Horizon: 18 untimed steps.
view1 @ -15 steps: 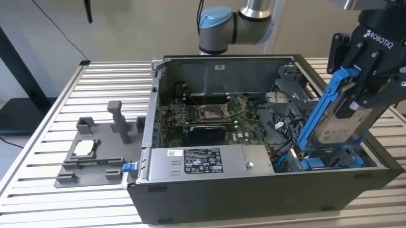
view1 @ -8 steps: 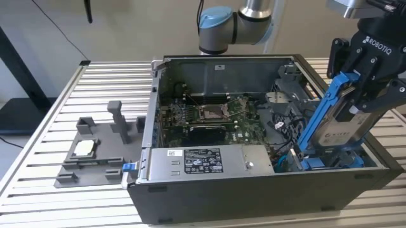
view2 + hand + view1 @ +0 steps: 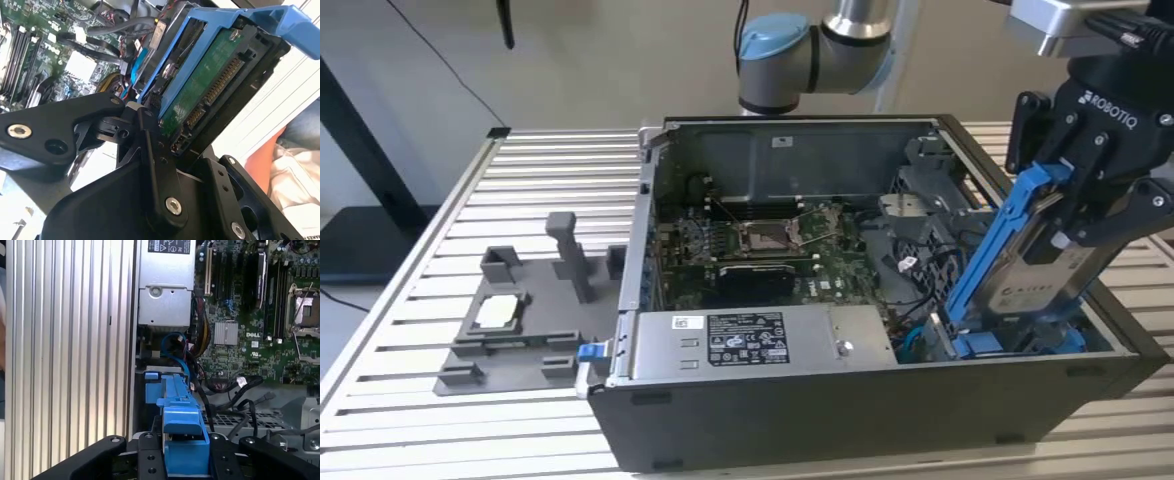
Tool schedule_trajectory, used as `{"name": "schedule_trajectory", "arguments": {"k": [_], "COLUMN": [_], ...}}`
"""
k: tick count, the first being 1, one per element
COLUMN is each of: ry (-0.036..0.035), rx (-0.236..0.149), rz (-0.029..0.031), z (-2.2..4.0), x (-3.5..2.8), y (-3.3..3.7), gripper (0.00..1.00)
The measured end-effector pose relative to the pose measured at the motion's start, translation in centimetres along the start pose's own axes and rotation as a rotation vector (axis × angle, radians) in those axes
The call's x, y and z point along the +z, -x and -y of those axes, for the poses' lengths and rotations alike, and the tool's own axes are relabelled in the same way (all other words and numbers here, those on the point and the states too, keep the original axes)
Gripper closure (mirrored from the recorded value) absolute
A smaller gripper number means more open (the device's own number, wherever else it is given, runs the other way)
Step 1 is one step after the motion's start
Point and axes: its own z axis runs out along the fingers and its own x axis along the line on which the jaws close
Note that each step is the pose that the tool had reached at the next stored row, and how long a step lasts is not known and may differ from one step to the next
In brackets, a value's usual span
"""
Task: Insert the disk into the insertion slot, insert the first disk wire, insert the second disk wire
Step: 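Insert the disk into the insertion slot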
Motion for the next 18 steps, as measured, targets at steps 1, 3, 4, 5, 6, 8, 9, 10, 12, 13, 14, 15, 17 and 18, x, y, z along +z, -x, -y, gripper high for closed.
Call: {"name": "schedule_trajectory", "arguments": {"k": [1, 3, 4, 5, 6, 8, 9, 10, 12, 13, 14, 15, 17, 18], "ry": [0.0000, 0.0000, 0.0000, 0.0000, 0.0000, 0.0000, 0.0000, 0.0000, 0.0000, 0.0000, 0.0000, 0.0000, 0.0000, 0.0000], "rx": [0.000, 0.000, 0.000, 0.000, 0.000, 0.000, 0.000, 0.000, 0.000, 0.000, 0.000, 0.000, 0.000, 0.000], "rz": [0.0000, 0.0000, -0.0001, 0.0001, 0.0001, 0.0002, 0.0000, 0.0001, 0.0001, 0.0001, 0.0000, 0.0001, 0.0000, 0.0001], "z": [0.01, 0.02, 0.02, 0.02, 0.03, 0.03, 0.03, 0.04, 0.05, 0.05, 0.06, 0.07, 0.08, 0.09], "x": [0.12, 0.32, 0.40, 0.48, 0.57, 0.77, 0.87, 0.97, 1.20, 1.30, 1.40, 1.52, 1.78, 1.92], "y": [0.00, 0.01, 0.00, 0.01, 0.01, 0.01, 0.01, 0.01, 0.01, 0.01, 0.01, 0.01, 0.01, 0.01], "gripper": [0.67, 0.67, 0.67, 0.67, 0.67, 0.67, 0.67, 0.67, 0.67, 0.67, 0.67, 0.67, 0.67, 0.67]}}
